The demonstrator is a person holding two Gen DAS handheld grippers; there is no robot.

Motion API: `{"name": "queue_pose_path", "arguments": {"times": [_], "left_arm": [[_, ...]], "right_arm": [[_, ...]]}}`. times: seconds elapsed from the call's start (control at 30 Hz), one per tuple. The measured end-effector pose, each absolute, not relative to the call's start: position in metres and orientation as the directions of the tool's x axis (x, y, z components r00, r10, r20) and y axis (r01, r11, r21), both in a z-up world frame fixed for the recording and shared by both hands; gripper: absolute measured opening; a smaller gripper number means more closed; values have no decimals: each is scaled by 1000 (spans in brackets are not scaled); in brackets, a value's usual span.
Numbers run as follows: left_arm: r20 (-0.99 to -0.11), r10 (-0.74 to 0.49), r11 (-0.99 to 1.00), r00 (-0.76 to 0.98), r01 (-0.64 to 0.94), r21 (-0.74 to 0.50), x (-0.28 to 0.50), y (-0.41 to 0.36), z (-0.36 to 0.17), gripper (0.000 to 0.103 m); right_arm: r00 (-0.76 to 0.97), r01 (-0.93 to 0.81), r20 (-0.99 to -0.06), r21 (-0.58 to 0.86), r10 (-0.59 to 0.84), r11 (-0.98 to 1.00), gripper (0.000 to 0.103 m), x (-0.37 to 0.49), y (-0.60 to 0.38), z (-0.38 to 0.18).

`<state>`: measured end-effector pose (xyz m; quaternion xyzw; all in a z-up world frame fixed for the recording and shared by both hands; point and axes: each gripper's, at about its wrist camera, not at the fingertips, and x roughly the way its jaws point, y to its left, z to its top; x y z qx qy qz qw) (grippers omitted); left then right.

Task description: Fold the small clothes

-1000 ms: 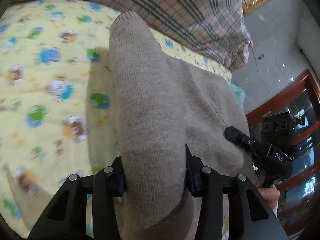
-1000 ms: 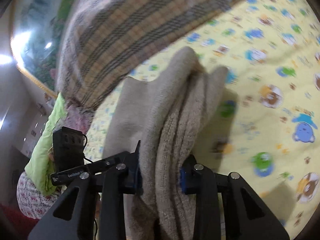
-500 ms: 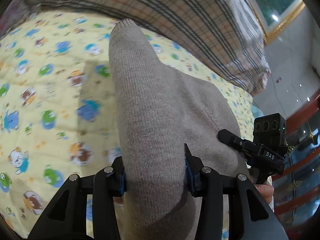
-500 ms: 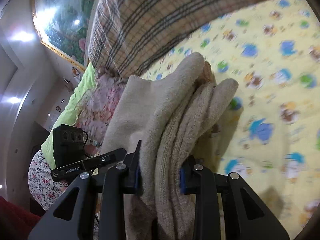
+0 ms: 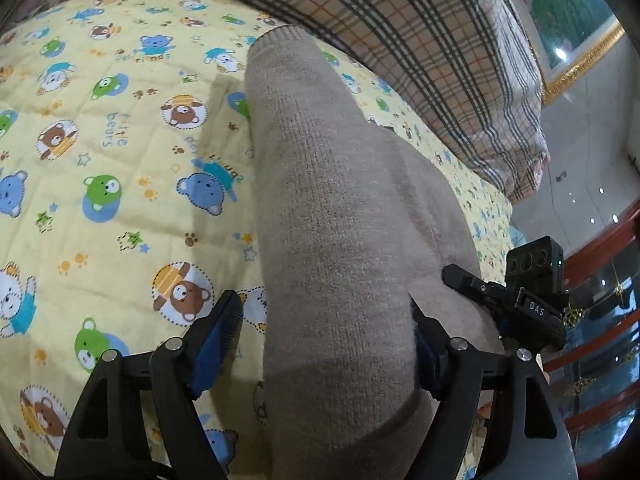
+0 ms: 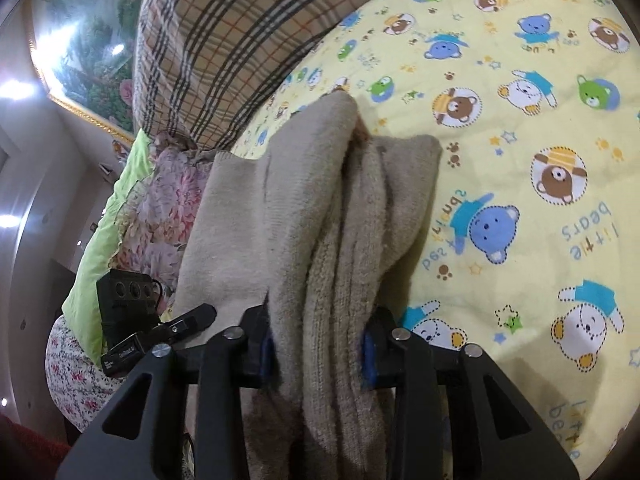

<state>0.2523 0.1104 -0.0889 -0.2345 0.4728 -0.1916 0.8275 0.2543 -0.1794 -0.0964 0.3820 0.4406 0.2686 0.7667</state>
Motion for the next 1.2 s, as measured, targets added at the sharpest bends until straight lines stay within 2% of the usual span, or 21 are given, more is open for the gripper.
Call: {"name": "queue_pose_path", "arguments": {"times": [0.03,0.07,0.23,0.4,0.53,0.63,0.67,0.77,0.8,0.83,0.87,0.93,1.03,1.13,1.2], "left_arm": [[-702,-528,823,479,85,-561,251,110,-87,80],[-710,-517,830,478,78,-552,248,111,-85,81],[-746,-433,880,506,57,-472,226,117,-62,82],[-745,-284,942,604,31,-334,198,123,-27,82],[-723,-219,963,655,23,-270,199,120,-8,82],[-740,-126,984,661,-11,-178,219,110,-5,81],[-752,-91,989,653,-31,-147,226,109,-8,78],[-784,-81,989,615,-45,-138,248,108,-23,73],[-796,-72,990,601,-50,-128,255,109,-29,73],[-806,-66,992,588,-46,-114,261,107,-35,73],[-816,-58,994,575,-40,-99,266,105,-41,73],[-826,-49,997,562,-26,-76,276,99,-52,74],[-828,-49,997,559,-28,-78,279,98,-53,74],[-820,-68,995,569,-26,-100,265,101,-39,74],[-808,-77,994,584,-13,-105,249,103,-28,74]], "right_arm": [[466,-64,-479,820,744,569,46,254,-180,-96],[467,-50,-489,818,737,574,47,253,-180,-94],[523,-31,-547,754,654,656,48,237,-187,-67],[650,-27,-536,692,539,721,48,198,-207,-27],[644,-128,-475,706,600,696,48,192,-181,-9],[601,-174,-479,703,639,690,47,205,-151,-8],[592,-183,-484,698,644,692,47,209,-143,-10],[580,-141,-534,678,615,721,46,223,-133,-23],[577,-112,-557,671,598,733,45,226,-135,-29],[571,-86,-575,669,587,739,35,230,-139,-36],[554,-52,-597,670,580,740,29,236,-143,-47],[536,-8,-636,654,555,757,0,244,-149,-60],[530,20,-624,686,574,727,0,250,-161,-75],[545,2,-627,665,557,747,0,243,-161,-64],[565,-22,-608,665,558,746,4,231,-160,-52]]}}
